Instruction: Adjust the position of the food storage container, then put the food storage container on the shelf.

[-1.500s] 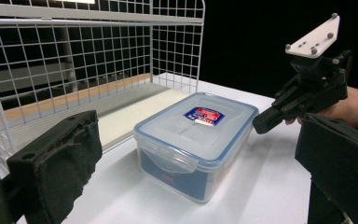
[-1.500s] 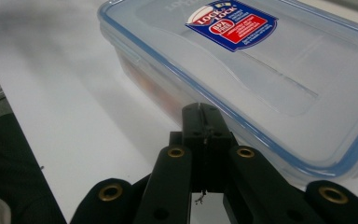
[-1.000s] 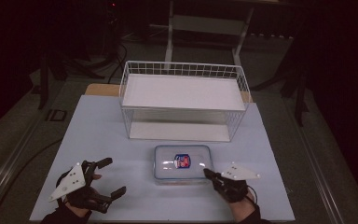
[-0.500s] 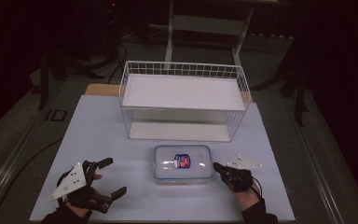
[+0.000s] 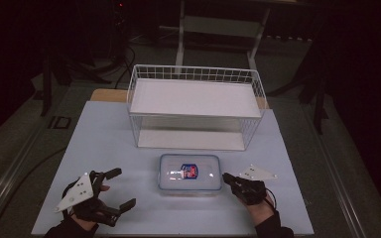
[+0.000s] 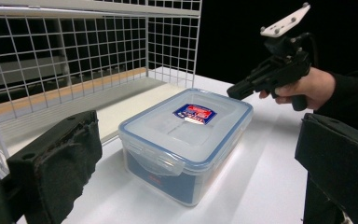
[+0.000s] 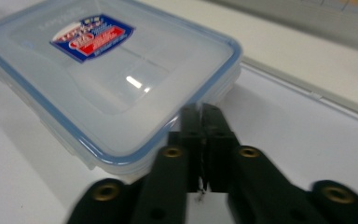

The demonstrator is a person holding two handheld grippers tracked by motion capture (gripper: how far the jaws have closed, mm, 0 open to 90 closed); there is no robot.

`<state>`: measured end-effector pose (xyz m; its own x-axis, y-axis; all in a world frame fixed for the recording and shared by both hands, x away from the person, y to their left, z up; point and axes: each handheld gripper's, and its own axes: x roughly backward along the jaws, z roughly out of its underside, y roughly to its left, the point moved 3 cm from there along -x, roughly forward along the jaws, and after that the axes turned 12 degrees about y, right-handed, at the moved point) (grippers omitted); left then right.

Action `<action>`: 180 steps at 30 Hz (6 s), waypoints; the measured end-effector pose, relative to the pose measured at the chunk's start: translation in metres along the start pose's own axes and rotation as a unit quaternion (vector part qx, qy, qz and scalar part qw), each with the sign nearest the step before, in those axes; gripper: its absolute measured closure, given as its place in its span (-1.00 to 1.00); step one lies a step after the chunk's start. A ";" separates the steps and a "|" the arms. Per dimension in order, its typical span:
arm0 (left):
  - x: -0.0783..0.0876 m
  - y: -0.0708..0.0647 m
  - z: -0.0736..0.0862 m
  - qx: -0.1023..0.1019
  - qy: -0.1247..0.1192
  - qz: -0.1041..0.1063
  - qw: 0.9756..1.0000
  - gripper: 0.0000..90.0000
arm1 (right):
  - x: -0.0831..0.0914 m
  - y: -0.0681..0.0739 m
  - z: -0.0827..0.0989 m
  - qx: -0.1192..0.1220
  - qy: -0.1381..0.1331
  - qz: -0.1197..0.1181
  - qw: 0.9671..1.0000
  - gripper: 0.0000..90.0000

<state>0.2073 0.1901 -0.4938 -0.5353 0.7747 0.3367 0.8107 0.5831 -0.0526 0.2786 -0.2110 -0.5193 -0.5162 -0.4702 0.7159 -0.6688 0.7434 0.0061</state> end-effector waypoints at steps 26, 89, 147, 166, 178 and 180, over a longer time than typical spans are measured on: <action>-0.036 -0.002 -0.058 0.022 0.071 0.009 0.997 -0.99 | 0.053 0.012 -0.031 0.073 -0.109 -0.045 0.990 -0.66; -0.112 0.068 0.004 0.389 0.240 0.185 0.870 0.23 | 0.031 0.002 -0.018 0.010 -0.041 -0.081 0.996 -0.72; -0.105 0.035 -0.015 0.326 0.227 0.143 0.907 0.25 | -0.006 -0.038 -0.007 -0.201 0.057 -0.289 0.934 0.17; -0.120 0.057 -0.048 0.279 0.186 0.121 0.934 0.24 | 0.005 -0.057 -0.042 -0.184 0.018 -0.249 0.951 0.17; -0.139 0.082 -0.057 0.261 0.158 0.110 0.946 0.23 | -0.005 -0.078 -0.063 -0.178 -0.003 -0.227 0.958 0.16; -0.145 0.086 -0.057 0.257 0.153 0.103 0.949 0.23 | -0.009 -0.083 -0.064 -0.176 -0.006 -0.221 0.959 0.16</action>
<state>0.3678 0.1137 -0.4932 -0.2194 0.8238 0.5227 0.6265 0.5297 -0.5718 0.3735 -0.2379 -0.4814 -0.2317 -0.7803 0.5809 -0.6020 0.5841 0.5445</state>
